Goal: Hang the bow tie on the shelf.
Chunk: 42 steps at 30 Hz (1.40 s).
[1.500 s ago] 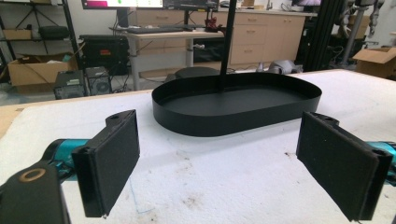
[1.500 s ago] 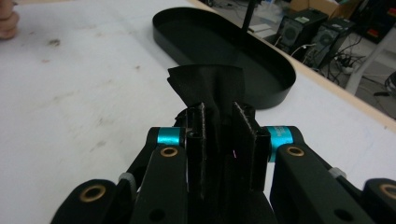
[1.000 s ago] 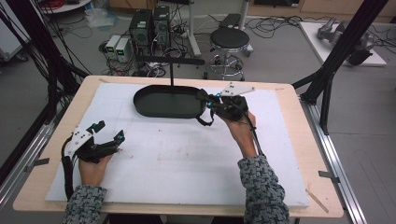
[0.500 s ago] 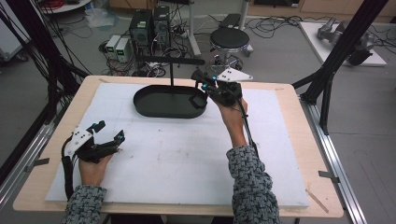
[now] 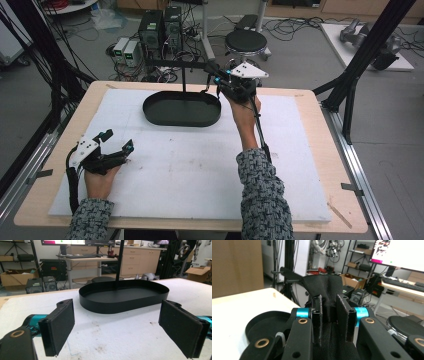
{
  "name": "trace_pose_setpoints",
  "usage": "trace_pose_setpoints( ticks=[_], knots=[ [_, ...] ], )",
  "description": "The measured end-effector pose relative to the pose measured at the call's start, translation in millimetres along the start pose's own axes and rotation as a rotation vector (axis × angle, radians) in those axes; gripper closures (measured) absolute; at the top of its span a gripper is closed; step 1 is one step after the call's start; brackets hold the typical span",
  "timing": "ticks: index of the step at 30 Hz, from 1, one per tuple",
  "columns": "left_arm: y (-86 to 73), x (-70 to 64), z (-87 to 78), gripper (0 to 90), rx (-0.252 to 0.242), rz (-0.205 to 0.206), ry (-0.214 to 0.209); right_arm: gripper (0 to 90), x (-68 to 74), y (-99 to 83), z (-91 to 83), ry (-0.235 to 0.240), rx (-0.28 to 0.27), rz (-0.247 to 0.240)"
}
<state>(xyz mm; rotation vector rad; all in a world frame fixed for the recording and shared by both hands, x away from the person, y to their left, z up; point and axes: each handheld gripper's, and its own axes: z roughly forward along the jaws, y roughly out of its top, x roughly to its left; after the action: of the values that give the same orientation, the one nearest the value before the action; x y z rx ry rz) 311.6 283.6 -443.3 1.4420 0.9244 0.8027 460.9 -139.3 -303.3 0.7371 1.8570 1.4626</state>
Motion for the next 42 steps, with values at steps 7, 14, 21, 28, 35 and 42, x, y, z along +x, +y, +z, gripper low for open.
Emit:
trace_pose_setpoints(
  ticks=[7, 14, 21, 28, 35, 42],
  knots=[
    [-0.2, -0.2, 0.1, 13.5, 0.003, 0.003, -0.002, 75.6, -4.8, 1.9, 8.6, -0.021, -0.013, 0.025],
    [-0.2, -0.2, -0.2, 13.5, 0.002, -0.002, -0.001, 75.6, -5.0, -0.5, 27.5, -0.044, 0.008, 0.040],
    [-0.2, -0.6, -0.3, 13.6, 0.005, -0.004, -0.009, 75.6, -10.8, -7.8, 35.1, -0.062, 0.014, 0.065],
    [-0.5, -0.5, 0.1, 13.5, 0.005, -0.005, -0.008, 75.6, -17.1, -8.8, 38.9, -0.073, 0.011, 0.081],
    [-0.5, -0.4, 0.0, 13.5, 0.004, -0.007, -0.011, 75.6, -17.0, -6.7, 47.3, -0.117, 0.033, 0.069],
    [-0.4, -0.7, -0.1, 13.5, 0.005, -0.006, -0.012, 75.5, -19.6, -11.6, 49.1, -0.153, 0.093, 0.055]
  ],
)
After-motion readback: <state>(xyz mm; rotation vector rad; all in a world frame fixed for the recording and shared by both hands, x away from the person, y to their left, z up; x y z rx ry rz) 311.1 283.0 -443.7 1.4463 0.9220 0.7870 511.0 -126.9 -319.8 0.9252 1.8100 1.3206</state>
